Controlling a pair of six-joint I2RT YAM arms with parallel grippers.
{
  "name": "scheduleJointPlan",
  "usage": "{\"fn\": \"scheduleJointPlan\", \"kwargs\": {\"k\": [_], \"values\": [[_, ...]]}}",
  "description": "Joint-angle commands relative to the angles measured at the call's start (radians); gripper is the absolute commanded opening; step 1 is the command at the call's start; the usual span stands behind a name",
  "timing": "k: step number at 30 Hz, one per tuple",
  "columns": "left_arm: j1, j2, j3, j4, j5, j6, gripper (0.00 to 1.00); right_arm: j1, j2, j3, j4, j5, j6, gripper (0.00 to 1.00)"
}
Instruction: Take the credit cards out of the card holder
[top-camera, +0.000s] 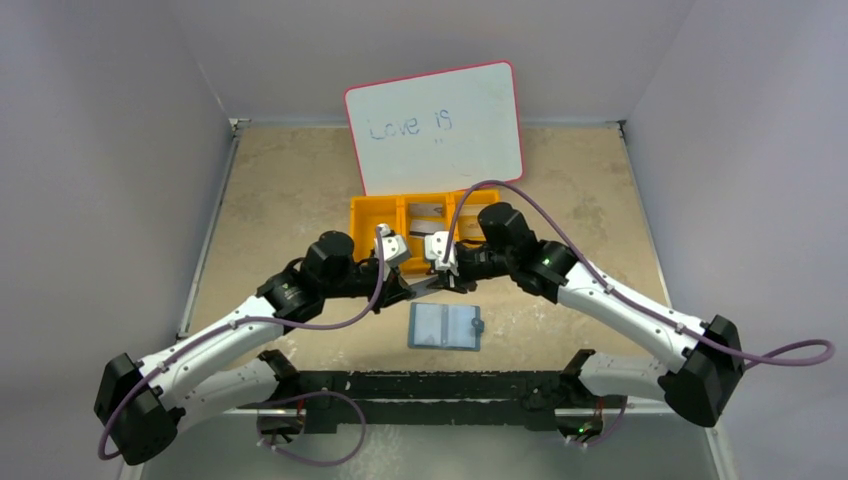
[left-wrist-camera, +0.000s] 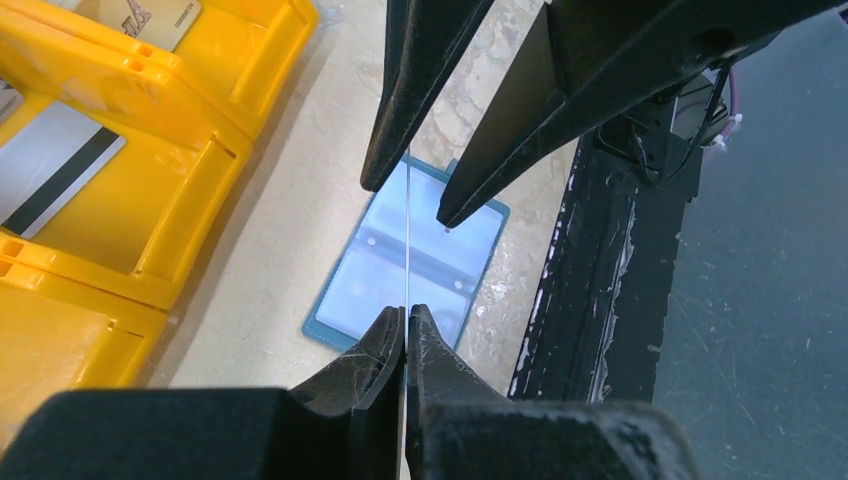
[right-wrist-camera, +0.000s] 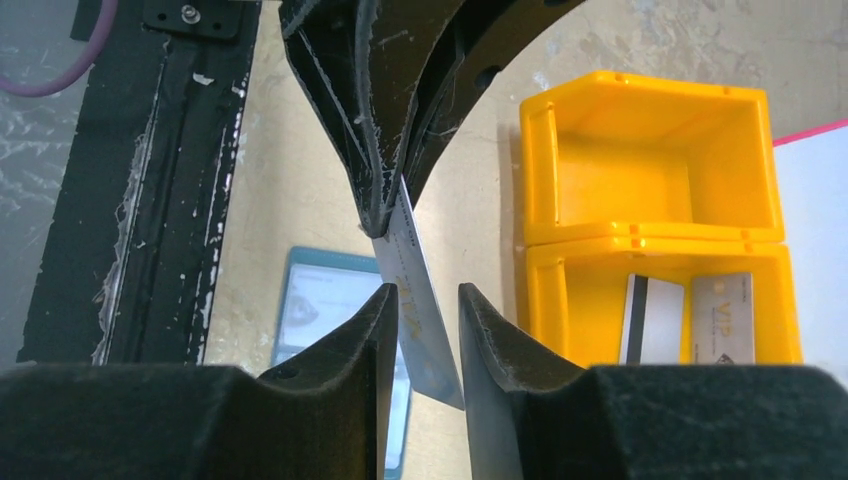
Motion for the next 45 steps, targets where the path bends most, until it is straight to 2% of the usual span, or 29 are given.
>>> {"fn": "scheduleJointPlan", "kwargs": {"k": [1, 6, 7, 8, 11, 14, 23, 31, 40, 42, 45], "values": [[-0.006, -0.016, 0.051, 0.003, 0.025, 0.03, 0.0, -0.002, -0.012, 0.054, 0.021, -0.042, -0.016, 0.29], [-0.006, -0.015, 0.053, 0.006, 0.025, 0.034, 0.0, -0.002, 0.001, 0.059, 0.002, -0.054, -0.023, 0.19], [-0.005, -0.016, 0.053, 0.006, 0.026, 0.035, 0.0, -0.003, 0.004, 0.062, -0.004, -0.056, -0.025, 0.22], [-0.005, -0.016, 0.053, 0.006, 0.029, 0.036, 0.0, -0.002, 0.007, 0.063, -0.005, -0.053, -0.024, 0.29], [-0.006, -0.012, 0.054, 0.011, 0.05, 0.038, 0.0, -0.002, 0.007, 0.064, -0.006, -0.052, -0.026, 0.36], [-0.006, -0.006, 0.056, 0.006, 0.07, 0.041, 0.0, -0.002, 0.007, 0.061, 0.01, -0.053, -0.026, 0.37], [-0.006, -0.019, 0.064, -0.028, 0.046, 0.064, 0.0, -0.002, 0.016, 0.077, -0.035, -0.095, -0.048, 0.14], [-0.006, -0.031, 0.066, -0.027, 0.018, 0.072, 0.0, -0.002, 0.003, 0.073, -0.044, -0.126, -0.06, 0.0], [-0.007, -0.04, 0.067, -0.027, 0.021, 0.077, 0.0, -0.002, 0.036, 0.091, -0.07, -0.125, -0.059, 0.01], [-0.006, -0.039, 0.067, -0.031, 0.044, 0.083, 0.0, -0.002, 0.038, 0.094, -0.065, -0.094, -0.047, 0.15], [-0.006, -0.036, 0.072, -0.043, 0.075, 0.101, 0.0, -0.002, 0.038, 0.101, -0.061, -0.075, -0.044, 0.24]]}}
